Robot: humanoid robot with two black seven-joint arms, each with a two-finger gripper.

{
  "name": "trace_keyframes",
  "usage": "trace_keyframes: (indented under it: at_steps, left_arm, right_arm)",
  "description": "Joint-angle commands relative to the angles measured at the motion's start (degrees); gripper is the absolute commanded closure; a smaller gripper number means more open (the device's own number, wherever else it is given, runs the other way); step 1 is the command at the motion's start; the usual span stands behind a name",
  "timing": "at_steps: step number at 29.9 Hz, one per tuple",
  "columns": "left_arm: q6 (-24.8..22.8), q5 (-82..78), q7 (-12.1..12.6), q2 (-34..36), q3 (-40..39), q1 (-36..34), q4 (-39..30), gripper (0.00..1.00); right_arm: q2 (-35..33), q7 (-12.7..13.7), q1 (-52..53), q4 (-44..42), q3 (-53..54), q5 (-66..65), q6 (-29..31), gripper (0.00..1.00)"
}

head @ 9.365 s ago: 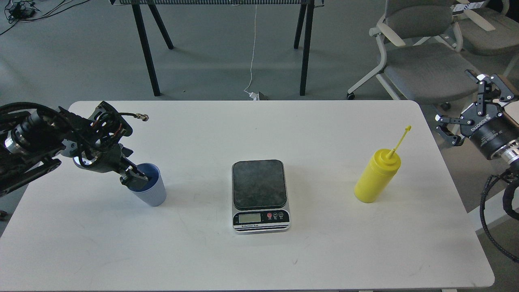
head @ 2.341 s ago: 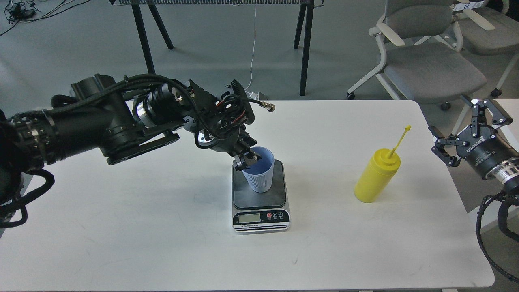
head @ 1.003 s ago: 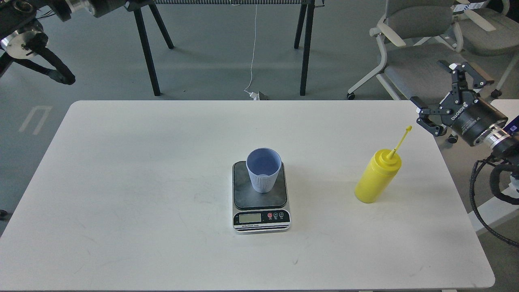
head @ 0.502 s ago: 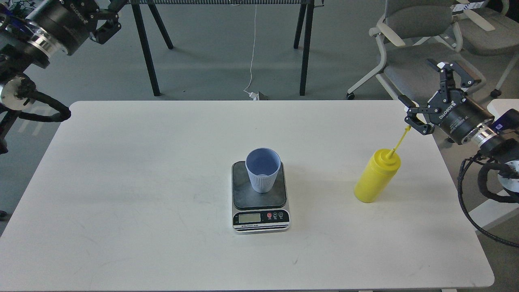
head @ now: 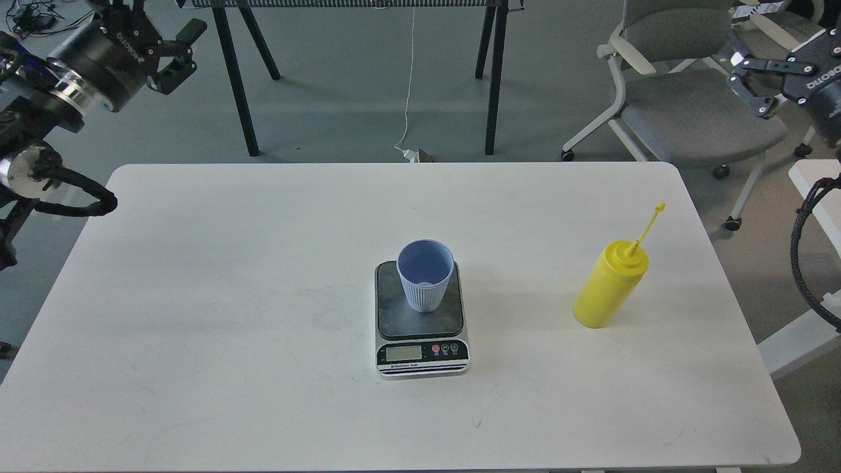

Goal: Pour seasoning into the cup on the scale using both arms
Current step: 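Withdraw the left gripper upward and move the right gripper back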

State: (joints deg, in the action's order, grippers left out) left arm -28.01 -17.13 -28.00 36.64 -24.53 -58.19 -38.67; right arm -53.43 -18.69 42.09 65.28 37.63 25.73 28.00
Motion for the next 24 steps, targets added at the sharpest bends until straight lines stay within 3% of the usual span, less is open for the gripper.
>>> trace_keyframes:
  at_steps: [1,5,12,24]
  left_arm:
    - [0.0,-0.1,0.0,-0.1,0.1,0.7,-0.2,0.01]
    - [0.0,-0.2,0.0,-0.1,0.3,1.4,-0.3,0.01]
    - [0.0,-0.5,0.0,0.1,0.8,2.7,-0.3,0.01]
    - [0.0,-1.0,0.0,-0.1,1.0,3.5,-0.3,0.01]
  right_arm:
    - [-3.8,0.1,-2.3,0.0,0.2,15.1,0.0,0.01]
    - [-5.6,-1.1,-7.1,-0.3,0.6,23.9,0.0,0.01]
    - [-4.2,-7.7,-20.0,-0.6,1.6,31.0,0.0,0.01]
    - [5.7,-7.1,-35.8,0.9,1.7,22.2,0.0,0.01]
